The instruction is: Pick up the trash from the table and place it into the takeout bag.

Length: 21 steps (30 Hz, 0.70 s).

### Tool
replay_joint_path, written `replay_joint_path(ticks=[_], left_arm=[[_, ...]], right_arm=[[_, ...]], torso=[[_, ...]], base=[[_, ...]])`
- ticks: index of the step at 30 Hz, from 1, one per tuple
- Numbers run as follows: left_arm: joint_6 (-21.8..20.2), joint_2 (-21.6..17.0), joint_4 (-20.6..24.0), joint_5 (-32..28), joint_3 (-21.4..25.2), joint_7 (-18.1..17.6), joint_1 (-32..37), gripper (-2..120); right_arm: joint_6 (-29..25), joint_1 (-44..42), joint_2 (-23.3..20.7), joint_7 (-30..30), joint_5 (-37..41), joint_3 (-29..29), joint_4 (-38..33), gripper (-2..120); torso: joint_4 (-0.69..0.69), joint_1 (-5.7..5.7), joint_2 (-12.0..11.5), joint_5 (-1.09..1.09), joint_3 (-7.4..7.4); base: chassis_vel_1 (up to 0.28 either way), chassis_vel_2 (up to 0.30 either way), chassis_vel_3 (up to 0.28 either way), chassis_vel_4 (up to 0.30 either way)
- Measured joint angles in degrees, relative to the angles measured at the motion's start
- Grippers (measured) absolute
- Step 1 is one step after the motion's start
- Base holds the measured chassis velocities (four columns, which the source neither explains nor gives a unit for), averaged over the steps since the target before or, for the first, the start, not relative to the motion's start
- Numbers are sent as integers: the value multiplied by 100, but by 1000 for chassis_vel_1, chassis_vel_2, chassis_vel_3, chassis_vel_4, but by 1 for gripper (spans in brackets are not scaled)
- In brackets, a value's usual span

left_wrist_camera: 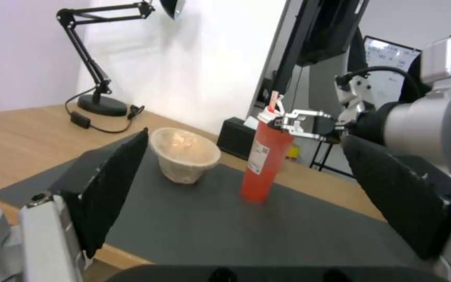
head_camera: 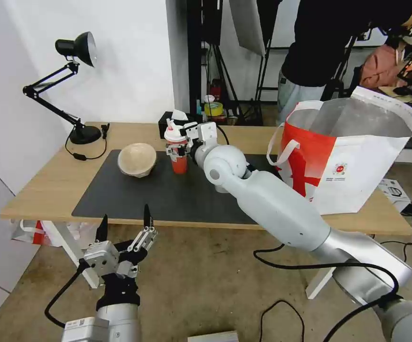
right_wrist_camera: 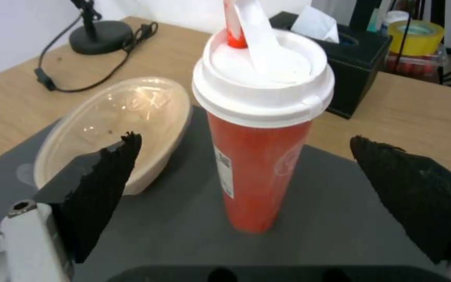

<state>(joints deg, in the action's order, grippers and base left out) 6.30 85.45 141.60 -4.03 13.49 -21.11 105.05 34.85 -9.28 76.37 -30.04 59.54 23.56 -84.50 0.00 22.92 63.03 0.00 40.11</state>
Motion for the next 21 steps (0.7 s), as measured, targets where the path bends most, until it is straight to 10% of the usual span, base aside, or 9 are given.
replay_joint_path(ticks=[21], left_arm=[[-4,65,-28,-18,-55,-3,-65,100]], right_arm=[[-88,107,322,400,-307,-20,784,100]], torso=[[0,0,-1,0,0]], base=[[0,0,0,0]])
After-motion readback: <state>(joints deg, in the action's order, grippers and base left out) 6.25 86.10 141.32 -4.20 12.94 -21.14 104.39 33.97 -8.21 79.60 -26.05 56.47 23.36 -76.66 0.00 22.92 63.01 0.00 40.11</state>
